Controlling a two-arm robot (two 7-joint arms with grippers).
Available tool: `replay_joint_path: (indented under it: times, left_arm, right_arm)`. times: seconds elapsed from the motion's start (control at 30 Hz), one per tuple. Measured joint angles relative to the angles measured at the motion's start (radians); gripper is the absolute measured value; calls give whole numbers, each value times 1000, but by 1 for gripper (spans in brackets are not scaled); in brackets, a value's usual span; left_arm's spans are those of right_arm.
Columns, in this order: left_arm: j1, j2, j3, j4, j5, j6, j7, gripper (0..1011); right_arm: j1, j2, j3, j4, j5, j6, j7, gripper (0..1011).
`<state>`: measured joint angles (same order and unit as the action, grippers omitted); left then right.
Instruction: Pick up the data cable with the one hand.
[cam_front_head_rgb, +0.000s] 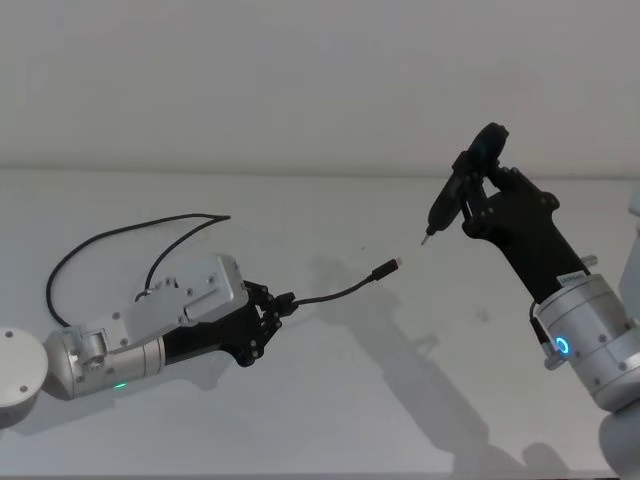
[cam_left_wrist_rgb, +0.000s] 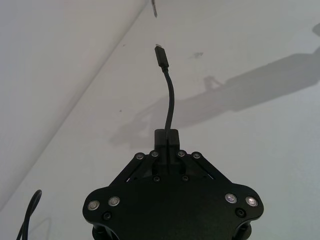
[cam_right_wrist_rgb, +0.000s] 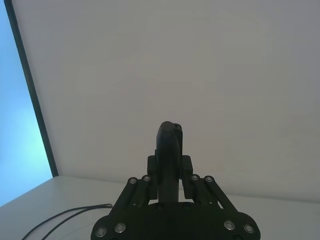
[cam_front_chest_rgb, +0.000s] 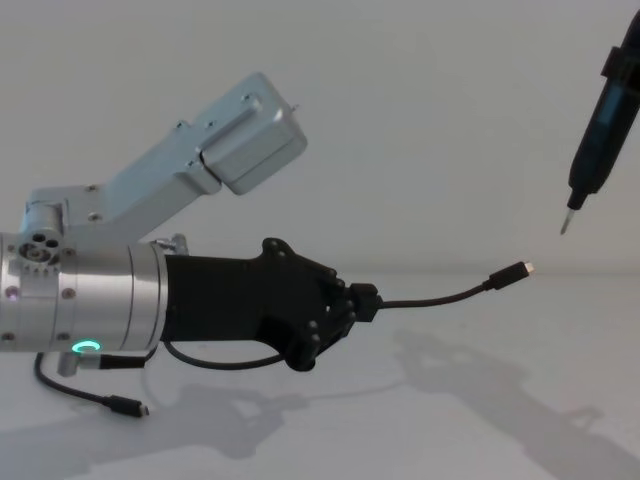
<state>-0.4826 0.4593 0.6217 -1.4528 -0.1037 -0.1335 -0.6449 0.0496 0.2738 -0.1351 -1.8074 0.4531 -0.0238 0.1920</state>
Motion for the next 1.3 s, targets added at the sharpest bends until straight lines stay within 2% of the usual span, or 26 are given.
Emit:
replay_joint_path:
  times: [0.4, 1.3]
  left_arm:
    - [0, 2, 0, -2, 0, -5, -2, 29]
    - [0, 3, 0, -2, 0, -9, -2, 31]
  right_arm:
    - [9, -7, -3, 21, 25, 9, 13, 275]
    - [20, -19, -21, 52, 36, 19, 15, 274]
